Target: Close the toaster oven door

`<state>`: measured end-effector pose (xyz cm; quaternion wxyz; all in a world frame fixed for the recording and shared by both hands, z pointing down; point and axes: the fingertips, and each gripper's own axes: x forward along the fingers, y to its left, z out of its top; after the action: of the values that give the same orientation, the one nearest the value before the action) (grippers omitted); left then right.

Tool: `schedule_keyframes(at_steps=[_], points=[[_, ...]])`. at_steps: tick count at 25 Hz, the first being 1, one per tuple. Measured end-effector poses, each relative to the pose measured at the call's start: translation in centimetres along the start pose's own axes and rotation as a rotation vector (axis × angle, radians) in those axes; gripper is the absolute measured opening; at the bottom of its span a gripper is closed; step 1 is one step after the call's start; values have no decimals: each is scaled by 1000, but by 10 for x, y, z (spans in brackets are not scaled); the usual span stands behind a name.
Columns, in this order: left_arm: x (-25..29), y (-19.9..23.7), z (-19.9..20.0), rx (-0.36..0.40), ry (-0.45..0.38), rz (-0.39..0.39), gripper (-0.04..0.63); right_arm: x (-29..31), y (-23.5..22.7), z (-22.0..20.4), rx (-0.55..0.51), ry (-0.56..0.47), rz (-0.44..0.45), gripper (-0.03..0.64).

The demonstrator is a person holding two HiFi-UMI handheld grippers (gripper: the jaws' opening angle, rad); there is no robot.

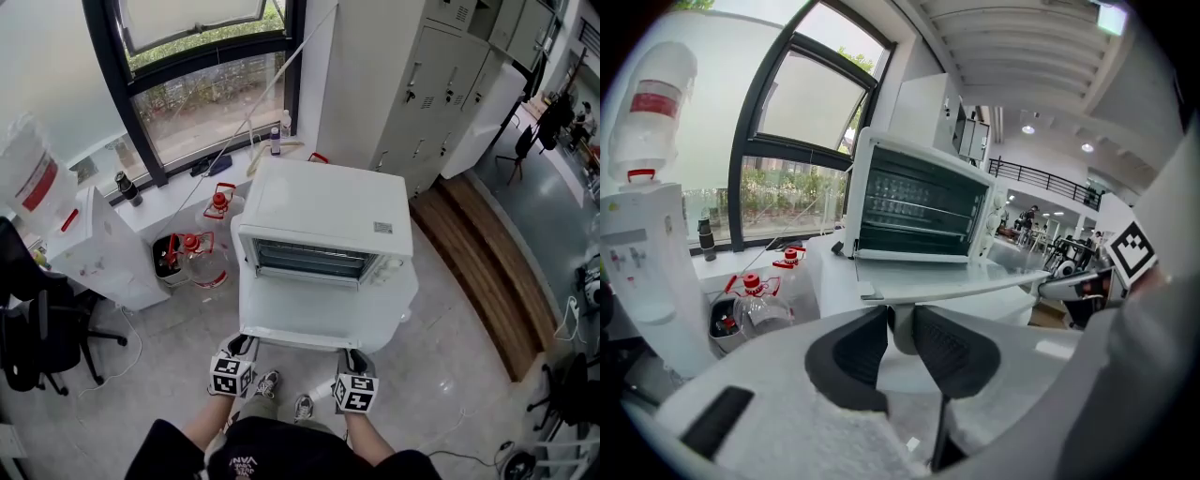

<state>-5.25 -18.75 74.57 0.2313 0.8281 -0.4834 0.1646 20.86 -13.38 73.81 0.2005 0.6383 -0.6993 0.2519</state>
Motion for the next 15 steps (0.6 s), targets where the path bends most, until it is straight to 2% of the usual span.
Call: schedule_keyframes(at_steps=[7, 15], points=[[-13, -6, 37, 44, -93, -1, 98, -16, 2, 35, -4, -94, 10, 75], [-18, -9, 66, 66, -135, -1, 98, -25, 3, 63, -8, -151, 1, 75]])
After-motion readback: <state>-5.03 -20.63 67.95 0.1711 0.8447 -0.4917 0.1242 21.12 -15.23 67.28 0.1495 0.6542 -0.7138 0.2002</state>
